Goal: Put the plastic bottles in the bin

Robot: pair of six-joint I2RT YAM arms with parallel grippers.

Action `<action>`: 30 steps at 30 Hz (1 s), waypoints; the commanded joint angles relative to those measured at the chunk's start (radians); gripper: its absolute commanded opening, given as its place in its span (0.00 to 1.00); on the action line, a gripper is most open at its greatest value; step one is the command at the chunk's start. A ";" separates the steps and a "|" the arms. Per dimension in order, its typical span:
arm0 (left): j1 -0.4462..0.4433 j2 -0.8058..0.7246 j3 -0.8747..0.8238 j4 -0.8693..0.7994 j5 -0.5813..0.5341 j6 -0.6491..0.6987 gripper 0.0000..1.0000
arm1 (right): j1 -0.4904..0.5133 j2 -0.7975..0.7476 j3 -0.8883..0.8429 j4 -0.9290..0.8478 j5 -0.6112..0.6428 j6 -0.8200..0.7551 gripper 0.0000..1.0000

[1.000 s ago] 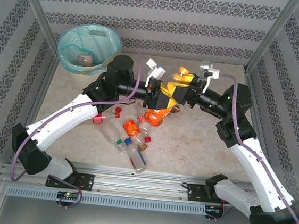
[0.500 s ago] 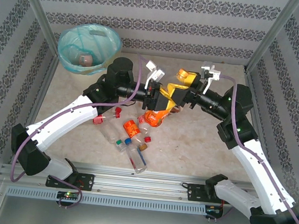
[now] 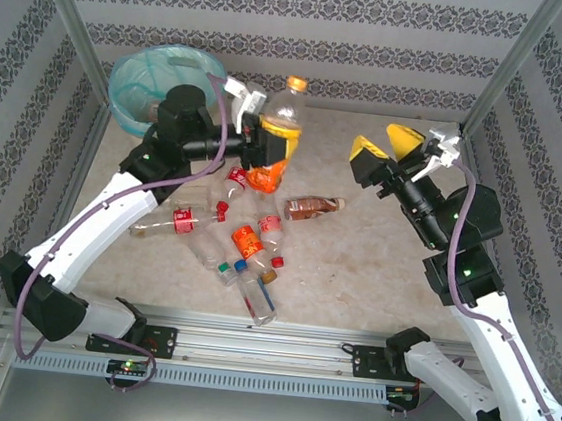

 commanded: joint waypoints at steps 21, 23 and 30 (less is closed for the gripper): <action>0.501 0.131 0.036 0.043 -0.661 0.409 0.48 | 0.011 0.032 -0.048 0.022 0.076 0.006 0.80; 0.529 0.156 0.033 0.058 -0.646 0.393 0.48 | 0.010 0.030 -0.052 0.016 0.073 0.004 0.80; 0.559 0.188 0.024 0.072 -0.621 0.381 0.65 | 0.011 0.033 -0.056 0.017 0.075 -0.003 0.79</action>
